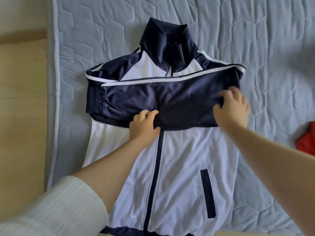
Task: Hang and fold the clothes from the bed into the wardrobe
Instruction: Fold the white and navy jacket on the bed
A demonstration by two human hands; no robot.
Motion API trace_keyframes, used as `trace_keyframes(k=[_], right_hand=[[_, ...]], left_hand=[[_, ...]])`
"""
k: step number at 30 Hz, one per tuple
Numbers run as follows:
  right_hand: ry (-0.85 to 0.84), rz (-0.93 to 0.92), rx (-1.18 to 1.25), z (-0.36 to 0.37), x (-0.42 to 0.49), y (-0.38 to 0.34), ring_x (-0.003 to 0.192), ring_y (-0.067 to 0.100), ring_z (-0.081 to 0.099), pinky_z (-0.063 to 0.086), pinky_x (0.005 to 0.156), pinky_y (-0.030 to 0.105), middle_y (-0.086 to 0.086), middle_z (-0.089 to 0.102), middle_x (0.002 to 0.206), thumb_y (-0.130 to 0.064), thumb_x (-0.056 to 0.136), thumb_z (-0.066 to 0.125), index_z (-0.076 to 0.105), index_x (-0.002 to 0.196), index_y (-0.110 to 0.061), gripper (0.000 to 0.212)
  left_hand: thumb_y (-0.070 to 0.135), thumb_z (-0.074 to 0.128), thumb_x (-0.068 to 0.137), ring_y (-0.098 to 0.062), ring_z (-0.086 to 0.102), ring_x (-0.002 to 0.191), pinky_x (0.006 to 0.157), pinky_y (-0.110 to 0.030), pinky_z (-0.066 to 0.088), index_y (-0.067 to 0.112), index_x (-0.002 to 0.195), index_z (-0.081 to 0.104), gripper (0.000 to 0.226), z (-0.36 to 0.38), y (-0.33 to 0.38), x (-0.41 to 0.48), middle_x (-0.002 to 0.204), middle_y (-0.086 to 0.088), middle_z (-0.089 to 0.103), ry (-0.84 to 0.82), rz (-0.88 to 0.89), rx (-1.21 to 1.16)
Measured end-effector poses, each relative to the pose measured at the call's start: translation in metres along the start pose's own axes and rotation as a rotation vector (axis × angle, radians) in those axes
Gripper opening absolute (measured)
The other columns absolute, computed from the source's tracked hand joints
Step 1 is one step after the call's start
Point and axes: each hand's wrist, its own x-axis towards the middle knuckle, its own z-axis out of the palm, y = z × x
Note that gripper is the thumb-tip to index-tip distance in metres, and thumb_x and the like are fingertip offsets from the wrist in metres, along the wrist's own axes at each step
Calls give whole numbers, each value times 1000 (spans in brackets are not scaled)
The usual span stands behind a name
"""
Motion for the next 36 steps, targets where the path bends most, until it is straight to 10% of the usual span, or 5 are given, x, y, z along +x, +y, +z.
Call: trace_keyframes(k=[12, 17, 22, 28, 36], right_hand=[[-493, 37, -250, 73, -240, 24, 133, 26, 24, 21, 109, 38, 4, 24, 147, -28, 92, 41, 36, 133, -23, 42], [-503, -231, -257, 97, -302, 19, 117, 25, 41, 29, 99, 33, 2, 46, 128, -22, 91, 43, 47, 125, -21, 35], [-595, -223, -330, 127, -349, 22, 137, 26, 17, 15, 111, 36, 4, 23, 146, -46, 90, 45, 19, 143, -21, 65], [-492, -156, -483, 166, -369, 6, 142, 41, 9, 16, 109, 59, 25, 15, 152, -65, 74, 58, 13, 146, 2, 109], [-447, -121, -616, 195, -376, 16, 141, 41, 2, 13, 108, 62, 29, 2, 152, -36, 92, 47, -4, 145, 5, 84]], left_hand=[[19, 52, 88, -21, 30, 130, 102, -33, 28, 29, 142, 29, 59, 49, -83, -141, 148, 3, 22, -165, 119, 217], [9, 86, 41, -23, 60, 67, 55, -27, 47, 18, 85, 69, 48, 59, -105, -197, 84, -4, 60, -67, 333, 395], [55, 77, 57, -27, 55, 103, 84, -38, 51, 19, 107, 66, 63, 89, -150, -244, 107, -5, 63, -214, 537, 454], [24, 29, 98, -45, -30, 125, 105, -57, -14, 12, 133, -33, 72, 129, -171, -255, 140, -27, -29, -252, 561, 869], [33, 62, 77, -23, 51, 124, 99, -40, 43, 34, 135, 43, 61, 132, -180, -237, 133, -2, 56, 61, 702, 765]])
